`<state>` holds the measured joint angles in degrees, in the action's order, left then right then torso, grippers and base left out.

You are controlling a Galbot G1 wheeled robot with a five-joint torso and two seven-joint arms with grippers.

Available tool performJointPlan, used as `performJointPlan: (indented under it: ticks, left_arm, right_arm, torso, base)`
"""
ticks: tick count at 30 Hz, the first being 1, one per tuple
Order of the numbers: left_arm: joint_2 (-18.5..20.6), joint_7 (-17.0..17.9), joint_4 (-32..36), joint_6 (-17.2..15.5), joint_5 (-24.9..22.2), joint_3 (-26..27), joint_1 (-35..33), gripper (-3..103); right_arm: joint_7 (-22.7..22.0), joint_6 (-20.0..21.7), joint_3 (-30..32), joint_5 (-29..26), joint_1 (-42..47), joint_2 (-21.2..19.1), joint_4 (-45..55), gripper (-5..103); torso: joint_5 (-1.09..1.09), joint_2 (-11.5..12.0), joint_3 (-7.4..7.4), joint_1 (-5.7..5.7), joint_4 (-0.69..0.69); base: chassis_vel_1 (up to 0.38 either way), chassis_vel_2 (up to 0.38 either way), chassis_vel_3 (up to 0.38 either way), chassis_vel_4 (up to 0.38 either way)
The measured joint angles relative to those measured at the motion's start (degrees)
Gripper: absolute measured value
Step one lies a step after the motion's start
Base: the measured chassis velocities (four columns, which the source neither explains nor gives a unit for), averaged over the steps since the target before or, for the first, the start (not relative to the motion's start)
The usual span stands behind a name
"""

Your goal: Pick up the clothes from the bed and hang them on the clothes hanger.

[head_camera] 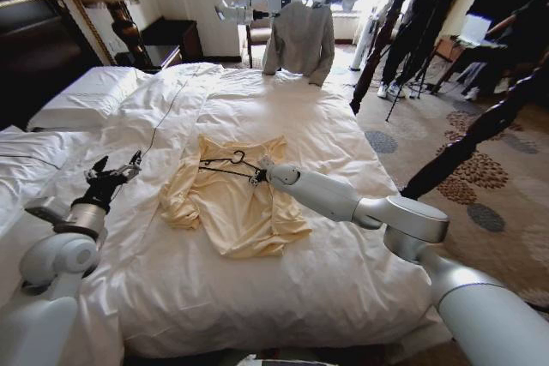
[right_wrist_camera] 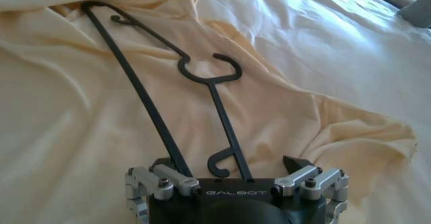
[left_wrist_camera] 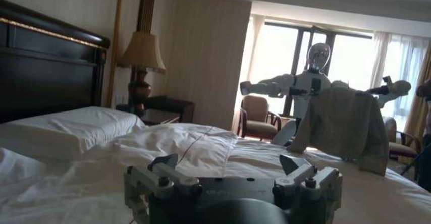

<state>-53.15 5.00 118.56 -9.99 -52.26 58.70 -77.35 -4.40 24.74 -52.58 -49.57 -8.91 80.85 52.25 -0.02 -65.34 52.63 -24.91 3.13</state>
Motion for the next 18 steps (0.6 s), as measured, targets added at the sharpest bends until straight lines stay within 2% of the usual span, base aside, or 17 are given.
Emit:
performJointPlan:
  ticks: [3, 5, 11, 14, 18]
  left_arm:
    - [-0.1, -0.1, -0.1, 0.1, 0.0, 0.0, -0.1, 100]
    - [-0.1, -0.2, -0.3, 0.3, 0.0, -0.1, -0.2, 100]
    - [-0.3, -0.4, -0.5, 0.8, 0.1, -0.1, -0.6, 100]
    - [-0.4, -0.5, -0.6, 1.1, 0.1, 0.1, -0.7, 100]
    - [0.2, -0.5, -0.6, 1.0, -0.1, 0.5, -0.7, 100]
  right_arm:
    - [1.2, -1.5, 0.9, 1.6, -0.1, 1.4, -3.2, 100]
    - [2.3, -3.8, 2.1, 4.7, -0.1, 3.1, -6.5, 100]
    - [3.2, -6.3, 4.1, 6.9, 0.0, 5.9, -11.8, 100]
    - [4.7, -9.0, 6.2, 8.4, -0.1, 8.4, -17.0, 100]
    - [4.7, -8.6, 6.1, 8.5, -0.1, 7.3, -14.9, 100]
  torso:
    - [0.0, 0.0, 0.0, 0.0, -0.01]
    - [-0.01, 0.0, 0.0, 0.0, -0.02]
    - [-0.01, 0.0, 0.0, 0.0, -0.01]
    - [-0.01, 0.0, 0.0, 0.0, -0.02]
    - [-0.01, 0.0, 0.0, 0.0, -0.03]
  base:
    - [0.0, 0.0, 0.0, 0.0]
    - [0.0, 0.0, 0.0, 0.0]
    - [0.0, 0.0, 0.0, 0.0]
    - [0.0, 0.0, 0.0, 0.0]
    - [0.0, 0.0, 0.0, 0.0]
